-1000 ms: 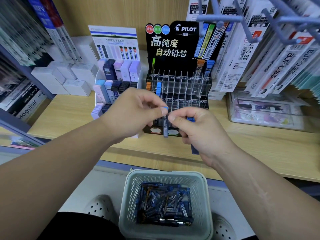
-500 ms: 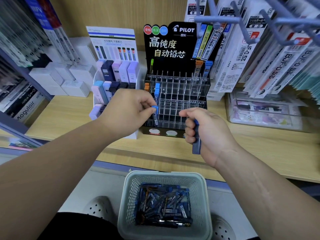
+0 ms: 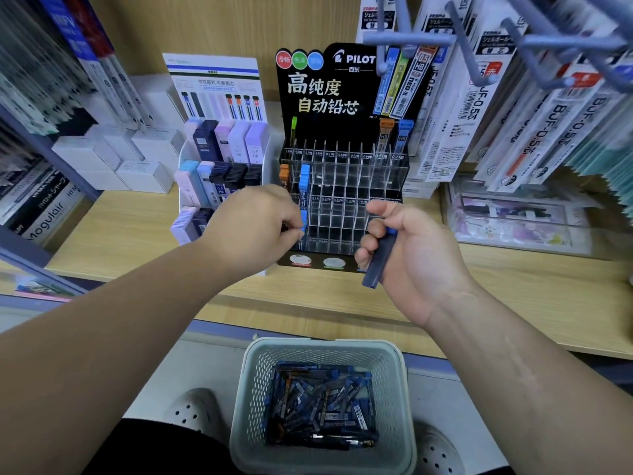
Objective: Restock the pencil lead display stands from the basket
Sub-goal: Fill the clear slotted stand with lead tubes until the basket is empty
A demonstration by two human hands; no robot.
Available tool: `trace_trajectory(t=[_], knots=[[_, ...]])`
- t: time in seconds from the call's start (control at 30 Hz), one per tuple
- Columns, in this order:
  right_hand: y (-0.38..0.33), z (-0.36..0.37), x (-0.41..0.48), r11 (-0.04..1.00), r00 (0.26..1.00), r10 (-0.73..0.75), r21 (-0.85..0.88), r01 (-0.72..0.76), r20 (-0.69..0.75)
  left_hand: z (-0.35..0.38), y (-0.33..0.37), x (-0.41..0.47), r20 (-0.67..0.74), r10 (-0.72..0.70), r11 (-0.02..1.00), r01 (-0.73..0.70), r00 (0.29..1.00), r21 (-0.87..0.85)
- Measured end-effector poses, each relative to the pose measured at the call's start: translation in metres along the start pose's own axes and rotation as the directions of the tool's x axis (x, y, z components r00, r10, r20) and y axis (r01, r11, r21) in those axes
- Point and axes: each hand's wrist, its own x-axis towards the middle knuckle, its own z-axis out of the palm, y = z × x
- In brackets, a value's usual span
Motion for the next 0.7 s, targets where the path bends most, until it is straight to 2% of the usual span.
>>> trace_trajectory(t=[0.1, 0.2, 0.3, 0.4, 0.57, 0.7], knots=[[-0.003, -0.001, 0.001, 0.991, 1.000, 0.010, 0.134, -0.012, 0.016, 0.001, 0.003, -0.001, 0.027, 0.002, 0.997, -0.003, 1.000, 0.071], [-0.005, -0.001, 0.002, 0.980, 1.000, 0.001, 0.200, -0.003, 0.010, 0.000, 0.013, 0.000, -0.044, 0.016, 0.999, -0.013, 0.999, 0.053], [-0.007, -0.002, 0.001, 0.975, 0.999, -0.032, 0.220, 0.027, 0.017, -0.008, 0.040, 0.001, -0.080, -0.024, 0.980, 0.008, 0.997, -0.201], [-0.009, 0.000, -0.003, 0.978, 0.997, -0.057, 0.205, 0.044, 0.058, -0.006, 0.071, -0.002, -0.032, -0.104, 0.900, 0.080, 0.994, -0.428], [-0.005, -0.001, -0.004, 0.996, 0.987, -0.082, 0.036, 0.077, 0.140, 0.009, 0.080, 0.001, 0.073, -0.215, 0.828, 0.221, 0.974, -0.514], [-0.007, -0.011, -0.005, 0.940, 0.983, -0.136, -0.298, 0.167, 0.123, 0.010, 0.075, 0.006, 0.191, -0.357, 0.614, 0.384, 0.914, -0.690]])
